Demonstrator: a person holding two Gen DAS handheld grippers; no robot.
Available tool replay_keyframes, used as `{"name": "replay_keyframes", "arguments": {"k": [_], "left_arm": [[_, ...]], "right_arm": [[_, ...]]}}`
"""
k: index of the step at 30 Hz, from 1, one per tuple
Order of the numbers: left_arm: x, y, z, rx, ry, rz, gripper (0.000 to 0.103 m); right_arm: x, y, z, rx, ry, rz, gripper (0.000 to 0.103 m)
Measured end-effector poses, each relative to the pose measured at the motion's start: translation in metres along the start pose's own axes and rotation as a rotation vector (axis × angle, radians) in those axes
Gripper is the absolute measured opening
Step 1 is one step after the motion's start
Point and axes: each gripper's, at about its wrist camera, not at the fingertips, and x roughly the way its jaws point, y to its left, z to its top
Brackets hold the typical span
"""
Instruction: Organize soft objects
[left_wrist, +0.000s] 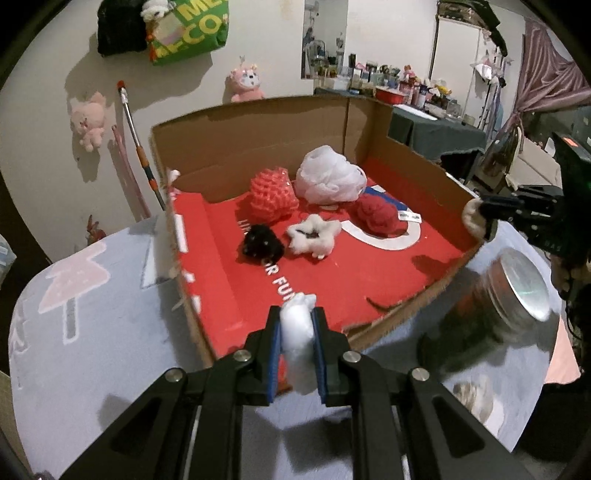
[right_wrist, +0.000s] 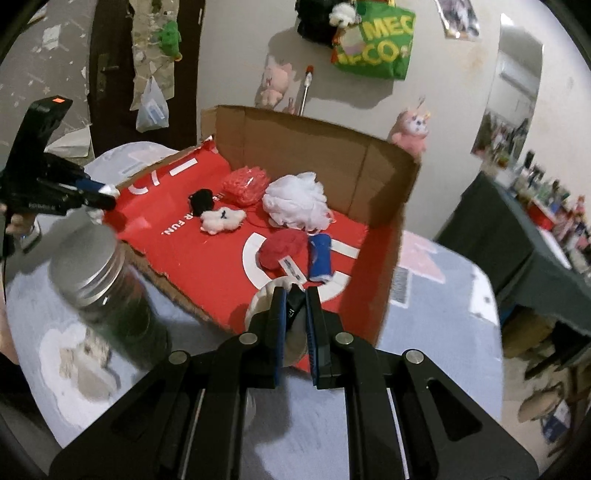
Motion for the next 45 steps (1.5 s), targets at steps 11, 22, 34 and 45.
{"name": "replay_keyframes", "arguments": {"k": [11, 22, 34, 45], "left_arm": [[0.063, 0.004, 0.023, -0.051, 0.184, 0.051, 0.017], [0.08, 0.006, 0.02, -0.037, 0.252, 0.096, 0.02], [0.087, 0.0, 0.025, -0.028, 0.249, 0.097, 0.032], [0.065, -0.012, 0.029, -0.009, 0.166, 0.1, 0.07]], "right_arm": [[0.074, -0.003, 0.02, 0.036, 0.276, 0.012, 0.01], [0.101, -0.008, 0.02, 0.047, 0.378, -0.019, 0.012], [0.103, -0.01, 0.021, 0.05, 0.391, -0.026, 0.015], [0.085, 0.002, 0.026, 0.021, 0.314, -0.037, 0.062]]}}
